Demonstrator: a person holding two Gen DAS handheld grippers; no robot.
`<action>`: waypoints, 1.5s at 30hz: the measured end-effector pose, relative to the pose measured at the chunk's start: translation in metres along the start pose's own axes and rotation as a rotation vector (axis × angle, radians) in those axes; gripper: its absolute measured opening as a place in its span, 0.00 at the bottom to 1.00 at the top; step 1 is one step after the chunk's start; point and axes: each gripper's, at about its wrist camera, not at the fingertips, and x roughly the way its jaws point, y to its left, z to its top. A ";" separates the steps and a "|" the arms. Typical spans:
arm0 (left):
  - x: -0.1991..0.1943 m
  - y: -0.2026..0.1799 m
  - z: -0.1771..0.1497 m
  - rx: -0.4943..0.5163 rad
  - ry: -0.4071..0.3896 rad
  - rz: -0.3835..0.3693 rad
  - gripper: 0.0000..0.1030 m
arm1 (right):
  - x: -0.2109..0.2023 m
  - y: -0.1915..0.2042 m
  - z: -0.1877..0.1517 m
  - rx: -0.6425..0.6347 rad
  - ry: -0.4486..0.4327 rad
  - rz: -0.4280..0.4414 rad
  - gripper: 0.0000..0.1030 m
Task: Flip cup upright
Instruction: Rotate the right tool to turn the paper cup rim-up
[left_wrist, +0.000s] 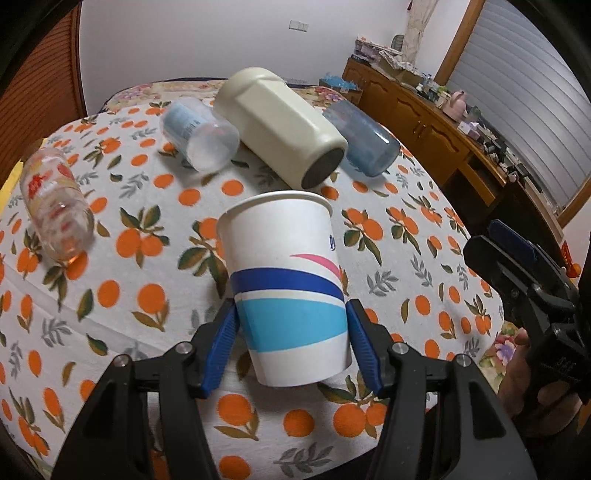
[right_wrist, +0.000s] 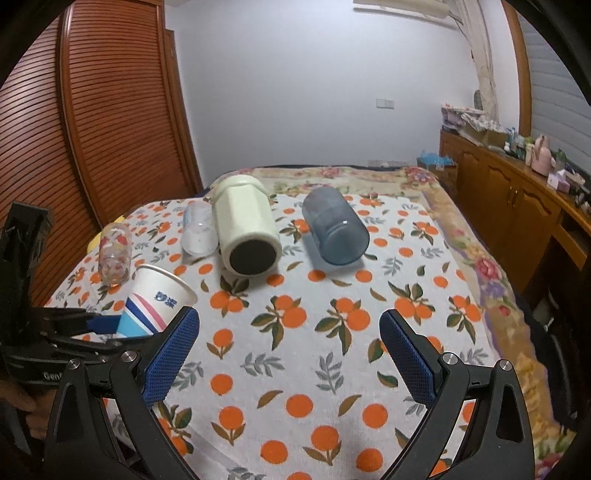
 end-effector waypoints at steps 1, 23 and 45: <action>0.001 0.001 0.000 0.000 0.001 0.001 0.57 | 0.001 0.000 0.000 -0.002 0.001 -0.001 0.97; -0.018 0.008 -0.005 -0.001 -0.055 0.043 0.65 | 0.007 0.013 0.000 -0.007 0.018 0.022 0.97; -0.064 0.064 -0.025 -0.025 -0.214 0.240 0.71 | 0.047 0.067 0.015 -0.002 0.222 0.153 0.94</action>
